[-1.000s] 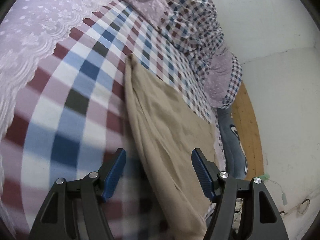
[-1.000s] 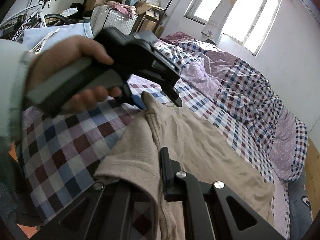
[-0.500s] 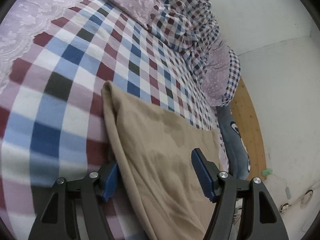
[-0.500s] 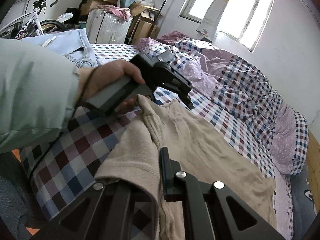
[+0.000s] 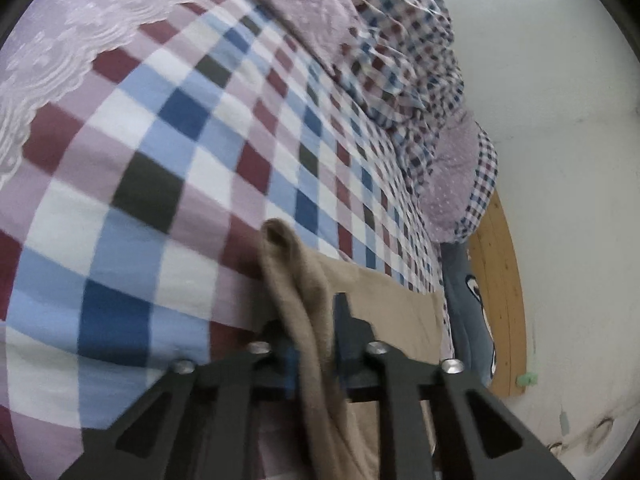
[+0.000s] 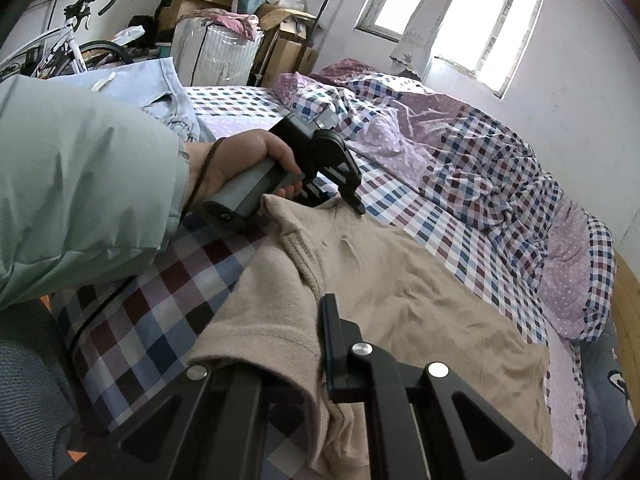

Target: Fold clothes

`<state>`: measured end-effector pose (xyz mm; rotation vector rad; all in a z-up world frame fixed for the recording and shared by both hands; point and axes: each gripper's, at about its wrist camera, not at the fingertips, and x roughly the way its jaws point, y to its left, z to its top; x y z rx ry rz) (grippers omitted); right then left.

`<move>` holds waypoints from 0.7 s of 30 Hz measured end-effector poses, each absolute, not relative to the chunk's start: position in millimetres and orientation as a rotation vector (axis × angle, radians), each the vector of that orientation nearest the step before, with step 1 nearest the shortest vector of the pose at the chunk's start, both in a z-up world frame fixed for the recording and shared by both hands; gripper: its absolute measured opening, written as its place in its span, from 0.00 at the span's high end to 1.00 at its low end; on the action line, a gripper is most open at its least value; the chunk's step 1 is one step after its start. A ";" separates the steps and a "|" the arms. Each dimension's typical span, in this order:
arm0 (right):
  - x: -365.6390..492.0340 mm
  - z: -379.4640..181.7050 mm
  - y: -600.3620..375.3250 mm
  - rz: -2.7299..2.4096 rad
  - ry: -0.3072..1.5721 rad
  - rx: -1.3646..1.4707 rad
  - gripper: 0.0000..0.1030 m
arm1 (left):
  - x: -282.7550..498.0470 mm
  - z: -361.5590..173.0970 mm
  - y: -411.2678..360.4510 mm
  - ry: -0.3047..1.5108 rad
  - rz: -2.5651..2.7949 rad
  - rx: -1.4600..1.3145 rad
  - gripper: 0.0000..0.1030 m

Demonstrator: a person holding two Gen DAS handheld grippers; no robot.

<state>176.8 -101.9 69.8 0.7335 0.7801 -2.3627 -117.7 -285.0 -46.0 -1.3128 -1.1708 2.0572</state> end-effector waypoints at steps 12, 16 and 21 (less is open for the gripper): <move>195.2 68.0 -125.4 -2.304 0.766 0.748 0.96 | -94.7 20.7 -306.7 -1.194 2.103 -1.040 0.93; 213.4 88.4 -136.3 -2.270 0.719 0.712 0.96 | -76.6 65.0 -317.3 -1.166 2.137 -0.868 0.97; 226.3 103.4 -152.3 -2.263 0.631 0.680 0.96 | -64.7 91.8 -326.0 -1.124 2.149 -0.785 0.97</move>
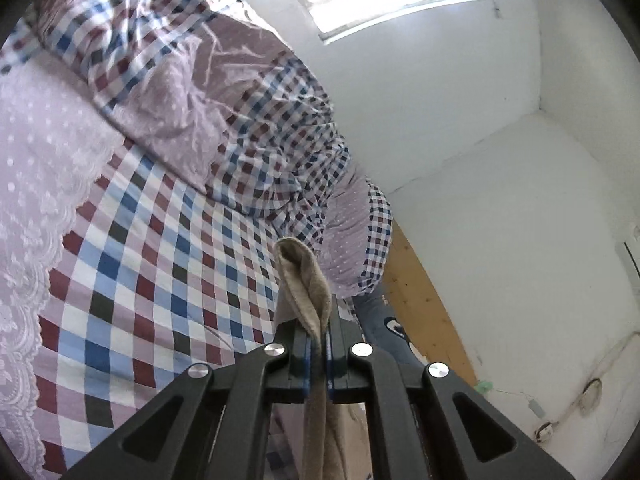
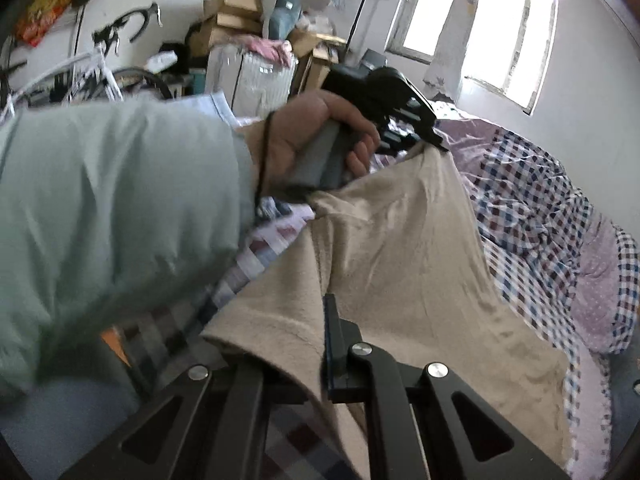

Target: Fold clothes

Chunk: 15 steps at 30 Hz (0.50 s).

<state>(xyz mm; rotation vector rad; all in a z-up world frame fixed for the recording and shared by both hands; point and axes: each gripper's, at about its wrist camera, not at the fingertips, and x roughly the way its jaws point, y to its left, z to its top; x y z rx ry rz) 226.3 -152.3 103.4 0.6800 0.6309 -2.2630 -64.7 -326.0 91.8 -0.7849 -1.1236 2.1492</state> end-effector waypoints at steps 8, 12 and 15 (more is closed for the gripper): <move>217.2 91.7 -135.2 -2.291 0.433 0.780 0.96 | -73.8 57.7 -325.6 -1.164 2.189 -0.974 0.97; 219.4 99.5 -112.8 -2.328 0.350 0.767 0.96 | -70.1 71.3 -313.0 -1.145 2.202 -0.951 0.97; 221.1 105.1 -89.1 -2.357 0.299 0.759 0.96 | -66.6 84.0 -298.0 -1.134 2.215 -0.941 0.97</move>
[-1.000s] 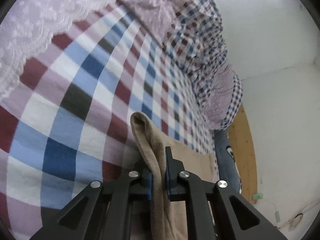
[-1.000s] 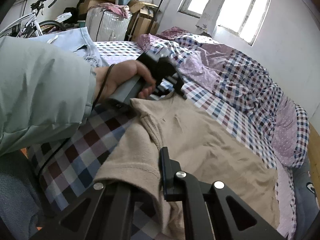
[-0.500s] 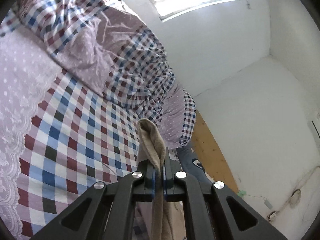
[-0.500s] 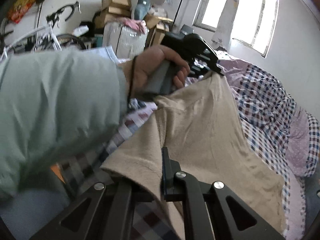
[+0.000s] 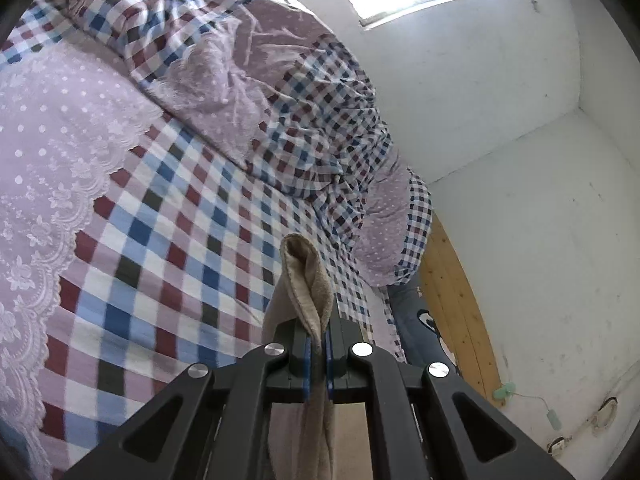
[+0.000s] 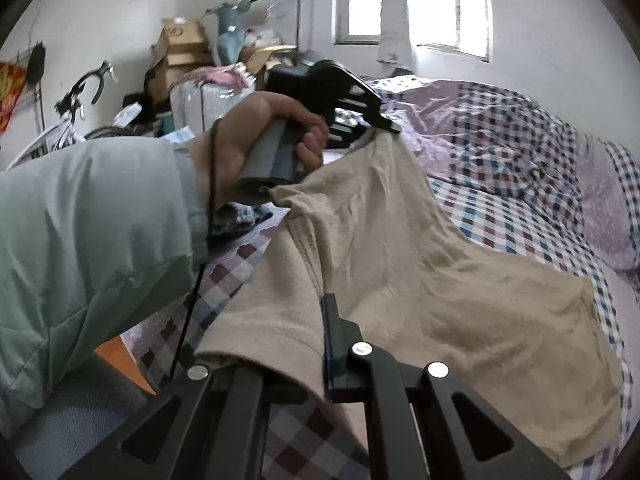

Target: Fold clothes

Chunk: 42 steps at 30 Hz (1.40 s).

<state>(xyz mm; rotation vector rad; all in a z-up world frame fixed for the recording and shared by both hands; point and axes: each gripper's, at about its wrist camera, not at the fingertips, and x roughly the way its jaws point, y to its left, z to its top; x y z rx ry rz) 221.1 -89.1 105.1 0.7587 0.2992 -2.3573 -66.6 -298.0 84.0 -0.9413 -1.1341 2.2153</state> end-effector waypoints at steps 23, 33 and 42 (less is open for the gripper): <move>217.6 140.0 119.2 -2.706 -0.017 0.750 0.97 | -92.0 156.0 -74.6 -0.928 2.247 -1.064 0.97; 210.8 132.5 173.6 -2.780 -0.173 0.804 0.97 | -112.8 145.8 8.2 -0.844 2.263 -1.152 0.97; 182.9 117.4 224.4 -2.796 -0.323 0.904 0.97 | -149.7 113.2 75.9 -0.785 2.287 -1.253 0.97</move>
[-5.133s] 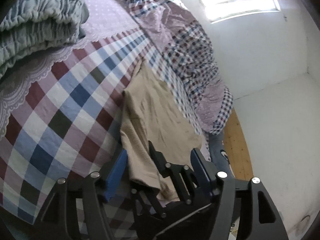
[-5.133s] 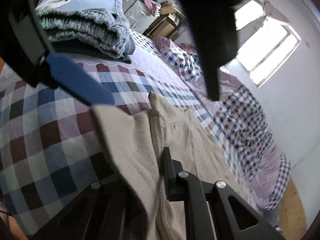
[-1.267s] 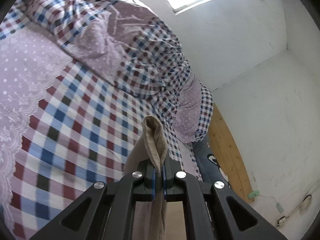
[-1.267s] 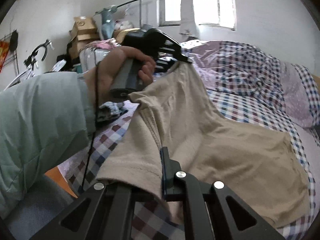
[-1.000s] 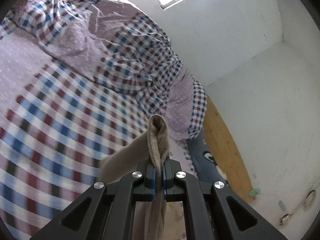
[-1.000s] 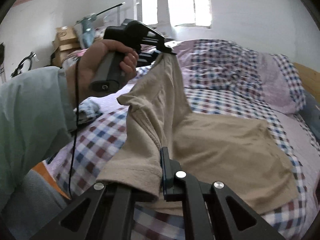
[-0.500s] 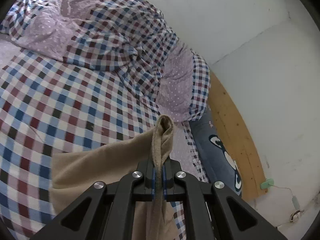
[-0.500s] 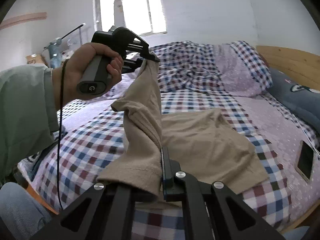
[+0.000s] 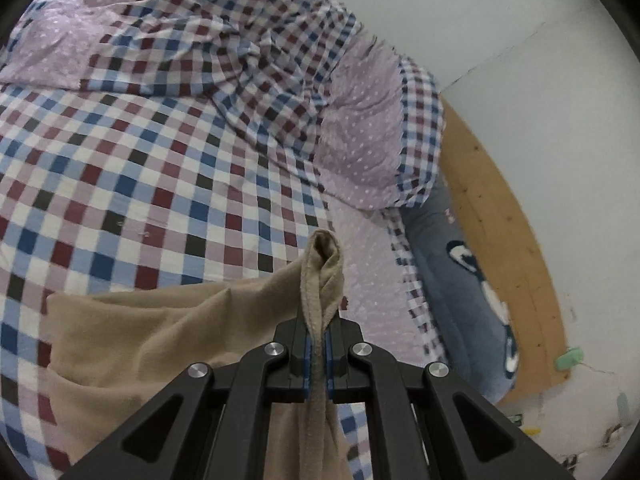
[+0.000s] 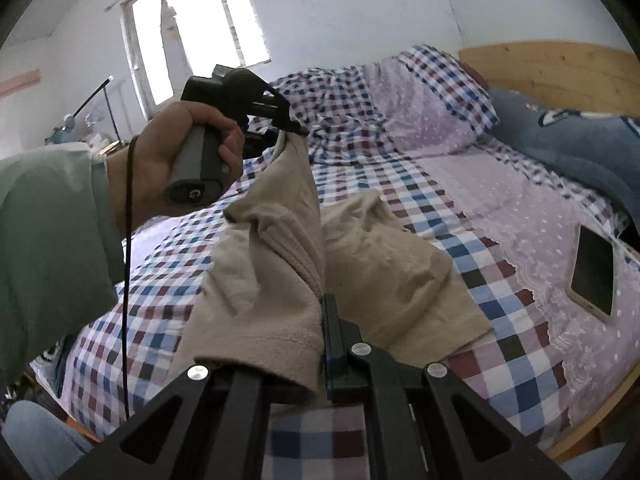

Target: Fold clothes

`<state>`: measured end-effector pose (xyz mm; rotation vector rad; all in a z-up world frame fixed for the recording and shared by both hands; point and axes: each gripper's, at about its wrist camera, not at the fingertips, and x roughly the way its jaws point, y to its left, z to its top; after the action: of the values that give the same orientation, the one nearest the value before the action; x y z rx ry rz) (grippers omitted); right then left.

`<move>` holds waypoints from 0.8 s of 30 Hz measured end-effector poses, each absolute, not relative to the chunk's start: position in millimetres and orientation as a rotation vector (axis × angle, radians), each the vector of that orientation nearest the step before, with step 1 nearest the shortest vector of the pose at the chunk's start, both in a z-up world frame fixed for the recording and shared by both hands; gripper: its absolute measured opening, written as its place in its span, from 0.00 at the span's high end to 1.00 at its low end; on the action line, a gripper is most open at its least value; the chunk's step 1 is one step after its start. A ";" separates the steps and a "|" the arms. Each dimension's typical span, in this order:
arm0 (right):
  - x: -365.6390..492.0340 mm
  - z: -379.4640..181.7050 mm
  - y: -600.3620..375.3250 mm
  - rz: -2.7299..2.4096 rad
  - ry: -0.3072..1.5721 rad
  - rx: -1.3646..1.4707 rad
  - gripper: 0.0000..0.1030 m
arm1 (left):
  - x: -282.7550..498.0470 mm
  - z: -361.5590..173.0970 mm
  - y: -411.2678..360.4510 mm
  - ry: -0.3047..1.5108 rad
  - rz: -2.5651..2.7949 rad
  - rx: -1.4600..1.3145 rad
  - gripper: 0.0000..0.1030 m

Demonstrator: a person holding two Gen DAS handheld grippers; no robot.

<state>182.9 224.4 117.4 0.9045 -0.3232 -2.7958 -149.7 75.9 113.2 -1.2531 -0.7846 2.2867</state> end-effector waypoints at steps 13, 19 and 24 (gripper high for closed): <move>124.2 46.4 302.7 -2.667 -0.714 1.262 0.94 | -195.9 56.0 125.6 -0.721 2.286 -1.409 0.65; 140.9 59.1 317.7 -2.781 -0.696 1.195 0.79 | -157.6 105.0 48.8 -0.735 2.370 -1.149 0.18; 158.3 51.2 343.1 -2.826 -0.830 1.231 0.77 | -116.9 102.7 -27.4 -0.622 2.491 -1.165 0.18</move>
<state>158.3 343.1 51.2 1.2314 -0.8300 -2.8258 -116.9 -27.4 102.7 -1.1650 -0.6223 2.4908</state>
